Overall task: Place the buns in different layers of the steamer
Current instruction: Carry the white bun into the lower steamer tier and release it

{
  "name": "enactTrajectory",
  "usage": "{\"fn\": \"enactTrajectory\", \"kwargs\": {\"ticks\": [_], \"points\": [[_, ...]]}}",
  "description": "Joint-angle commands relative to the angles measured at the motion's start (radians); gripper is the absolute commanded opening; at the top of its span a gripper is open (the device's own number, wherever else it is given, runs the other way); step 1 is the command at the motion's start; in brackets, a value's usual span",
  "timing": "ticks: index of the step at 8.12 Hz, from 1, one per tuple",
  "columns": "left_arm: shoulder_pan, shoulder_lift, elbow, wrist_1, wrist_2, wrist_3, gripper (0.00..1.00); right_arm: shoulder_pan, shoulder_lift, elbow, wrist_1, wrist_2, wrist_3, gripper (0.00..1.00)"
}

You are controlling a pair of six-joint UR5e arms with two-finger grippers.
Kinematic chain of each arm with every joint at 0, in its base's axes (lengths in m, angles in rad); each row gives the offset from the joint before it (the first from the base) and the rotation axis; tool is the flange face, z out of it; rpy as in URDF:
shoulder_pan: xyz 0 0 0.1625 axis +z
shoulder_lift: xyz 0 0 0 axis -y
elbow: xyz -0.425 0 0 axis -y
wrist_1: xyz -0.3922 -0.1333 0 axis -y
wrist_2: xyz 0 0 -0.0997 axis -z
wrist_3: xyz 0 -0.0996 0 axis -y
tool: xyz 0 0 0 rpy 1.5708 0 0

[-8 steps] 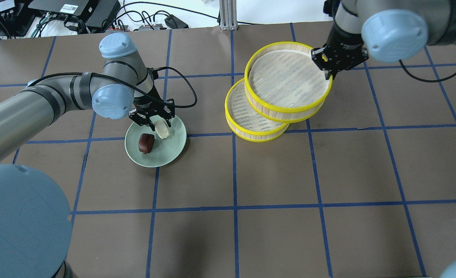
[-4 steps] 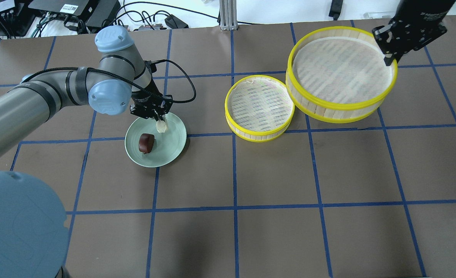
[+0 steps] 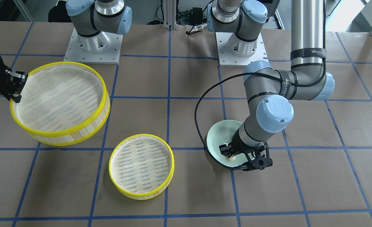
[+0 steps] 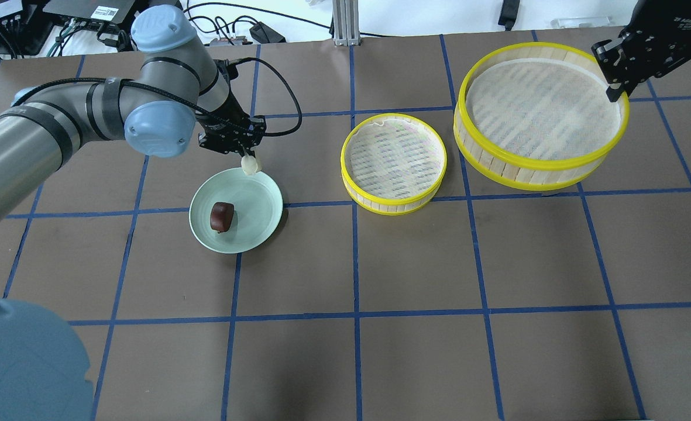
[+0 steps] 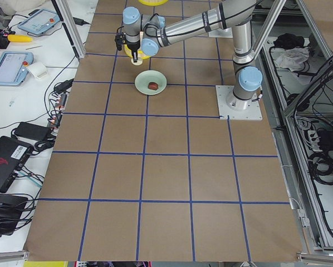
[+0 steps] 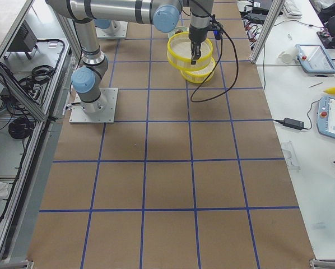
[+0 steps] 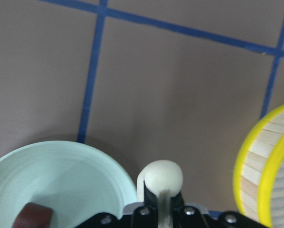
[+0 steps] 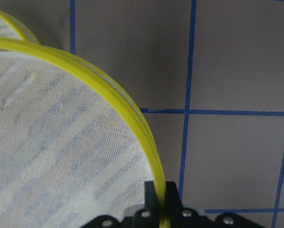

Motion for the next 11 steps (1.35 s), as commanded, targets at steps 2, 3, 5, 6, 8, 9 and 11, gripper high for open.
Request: {"fn": "enactTrajectory", "kwargs": {"ticks": [2, 3, 5, 6, 8, 9, 11], "points": [[-0.060, -0.028, 0.027, 0.187, -0.242, -0.090, 0.00, -0.002, 0.000, 0.002, 0.003, 0.002, -0.003, 0.00], [-0.081, -0.061, 0.027, 0.250, -0.273, -0.107, 0.00, -0.002, 0.003, 0.007, 0.003, 0.004, -0.001, 0.00], [-0.156, -0.138, 0.030, 0.359, -0.298, -0.195, 0.00, -0.002, 0.006, 0.008, 0.000, 0.018, 0.005, 0.00], [-0.175, -0.148, 0.029, 0.359, -0.308, -0.217, 0.00, -0.002, 0.006, 0.008, -0.002, 0.018, 0.005, 0.00], [-0.181, -0.186, 0.027, 0.359, -0.353, -0.217, 0.05, -0.002, 0.006, 0.008, 0.000, 0.016, 0.005, 0.00], [-0.188, -0.200, 0.027, 0.361, -0.351, -0.217, 0.18, -0.002, 0.006, 0.008, 0.001, 0.016, 0.003, 0.00], [-0.198, -0.200, 0.030, 0.359, -0.350, -0.230, 0.66, -0.002, 0.006, 0.008, 0.001, 0.015, 0.000, 0.00]]}}
